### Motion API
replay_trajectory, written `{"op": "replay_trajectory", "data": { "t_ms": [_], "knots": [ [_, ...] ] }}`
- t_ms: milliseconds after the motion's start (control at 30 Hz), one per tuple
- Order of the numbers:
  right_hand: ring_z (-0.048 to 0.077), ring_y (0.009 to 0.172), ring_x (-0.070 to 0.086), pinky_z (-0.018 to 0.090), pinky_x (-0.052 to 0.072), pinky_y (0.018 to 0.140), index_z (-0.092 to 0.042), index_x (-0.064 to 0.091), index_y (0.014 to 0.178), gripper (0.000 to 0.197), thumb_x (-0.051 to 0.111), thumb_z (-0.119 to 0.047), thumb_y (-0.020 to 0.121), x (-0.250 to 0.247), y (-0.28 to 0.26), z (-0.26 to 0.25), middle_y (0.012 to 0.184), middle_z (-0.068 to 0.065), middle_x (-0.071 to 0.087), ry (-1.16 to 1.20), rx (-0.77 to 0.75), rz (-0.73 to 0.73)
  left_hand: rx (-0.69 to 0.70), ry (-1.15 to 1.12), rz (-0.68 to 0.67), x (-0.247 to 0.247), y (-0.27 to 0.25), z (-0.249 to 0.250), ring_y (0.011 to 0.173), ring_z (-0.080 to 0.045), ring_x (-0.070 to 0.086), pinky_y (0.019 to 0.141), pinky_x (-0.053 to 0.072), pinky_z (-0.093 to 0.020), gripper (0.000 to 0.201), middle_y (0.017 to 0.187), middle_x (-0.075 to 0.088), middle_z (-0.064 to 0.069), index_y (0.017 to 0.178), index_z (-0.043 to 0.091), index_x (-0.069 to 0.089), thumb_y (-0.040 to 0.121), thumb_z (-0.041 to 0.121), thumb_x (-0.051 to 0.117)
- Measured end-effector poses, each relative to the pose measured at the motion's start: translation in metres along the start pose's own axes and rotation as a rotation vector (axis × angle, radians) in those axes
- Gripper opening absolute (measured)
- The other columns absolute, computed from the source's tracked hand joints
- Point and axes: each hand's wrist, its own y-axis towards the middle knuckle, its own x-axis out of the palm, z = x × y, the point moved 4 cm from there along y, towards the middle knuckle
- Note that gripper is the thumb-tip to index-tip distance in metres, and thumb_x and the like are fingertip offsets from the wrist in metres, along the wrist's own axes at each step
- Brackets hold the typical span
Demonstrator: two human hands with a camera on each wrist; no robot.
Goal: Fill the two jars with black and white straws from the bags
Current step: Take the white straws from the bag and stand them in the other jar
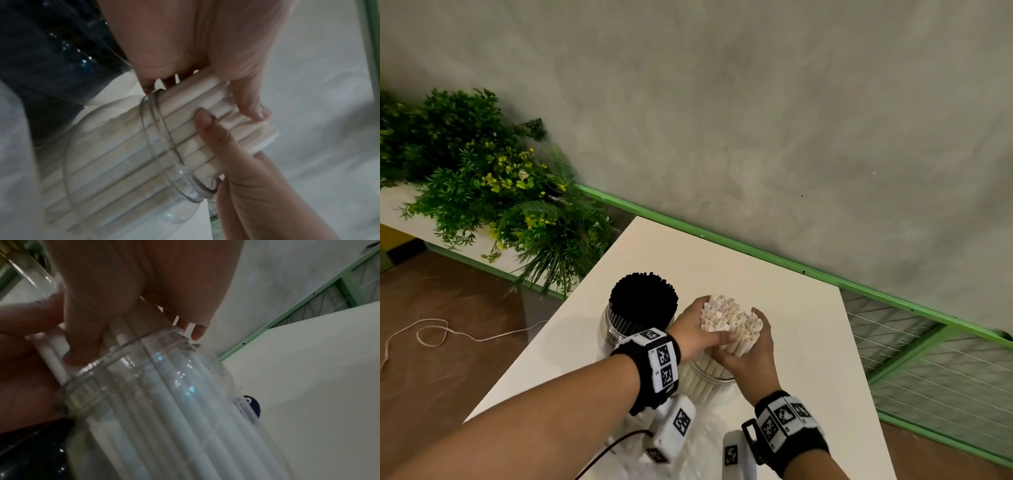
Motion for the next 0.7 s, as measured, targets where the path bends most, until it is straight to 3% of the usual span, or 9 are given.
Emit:
{"op": "replay_trajectory", "data": {
  "t_ms": [100,167,300,400,500,600,700],
  "knots": [
    [0.007,0.123,0.033,0.029,0.033,0.104,-0.027,0.027,0.142,0.108,0.092,-0.031,0.056,-0.003,-0.008,0.004,0.125,-0.008,0.035,-0.250,0.050,0.013,-0.011,0.189,0.036,-0.006,-0.005,-0.002,0.125,-0.015,0.048,0.104,0.037,-0.025,0.082,0.135,0.049,0.002,0.139,0.021,0.032,0.072,0.028,0.080],
    [0.006,0.123,0.029,0.029,0.029,0.105,-0.026,0.020,0.146,0.110,0.090,-0.033,0.060,-0.006,-0.012,0.004,0.127,-0.007,0.029,-0.288,0.027,-0.003,-0.008,0.299,0.061,-0.011,-0.012,0.003,0.132,-0.015,0.038,0.101,0.029,-0.019,0.092,0.144,0.037,0.002,0.147,0.020,0.022,0.075,0.035,0.077],
    [0.006,0.129,0.031,0.025,0.027,0.106,-0.031,0.016,0.147,0.107,0.085,-0.038,0.066,-0.013,-0.016,-0.001,0.139,-0.005,0.030,-0.341,-0.082,-0.053,0.073,0.535,0.040,-0.015,-0.021,0.008,0.129,-0.012,0.039,0.098,0.027,-0.014,0.090,0.149,0.033,0.001,0.148,0.029,0.019,0.078,0.030,0.074],
    [0.005,0.130,0.028,0.027,0.027,0.107,-0.038,0.010,0.146,0.104,0.078,-0.048,0.068,-0.011,-0.016,-0.001,0.139,-0.013,0.029,-0.385,-0.069,-0.127,0.098,0.727,0.026,-0.016,-0.024,0.009,0.121,-0.012,0.045,0.093,0.028,-0.011,0.082,0.144,0.038,-0.001,0.148,0.031,0.021,0.082,0.020,0.069],
    [0.003,0.122,0.029,0.031,0.029,0.107,-0.031,0.016,0.148,0.096,0.073,-0.051,0.073,-0.007,-0.014,-0.007,0.132,-0.015,0.032,-0.454,-0.108,-0.105,0.101,0.716,0.084,-0.015,-0.026,0.011,0.121,-0.015,0.047,0.097,0.033,-0.017,0.073,0.137,0.046,-0.003,0.146,0.031,0.027,0.085,0.021,0.065],
    [0.004,0.120,0.031,0.034,0.031,0.108,-0.029,0.022,0.145,0.084,0.069,-0.048,0.078,-0.008,-0.010,-0.013,0.131,-0.012,0.035,-0.417,-0.145,-0.047,0.124,0.585,0.184,-0.015,-0.028,0.011,0.120,-0.014,0.047,0.094,0.032,-0.015,0.062,0.133,0.050,-0.002,0.141,0.031,0.039,0.086,0.025,0.066],
    [0.009,0.117,0.034,0.037,0.035,0.105,-0.025,0.026,0.146,0.092,0.060,-0.070,0.074,-0.010,-0.008,-0.011,0.130,-0.006,0.038,-0.511,-0.160,-0.031,0.122,0.579,0.203,-0.016,-0.028,0.012,0.120,-0.014,0.048,0.093,0.032,-0.014,0.064,0.132,0.051,-0.002,0.141,0.031,0.040,0.084,0.028,0.069]
  ]
}}
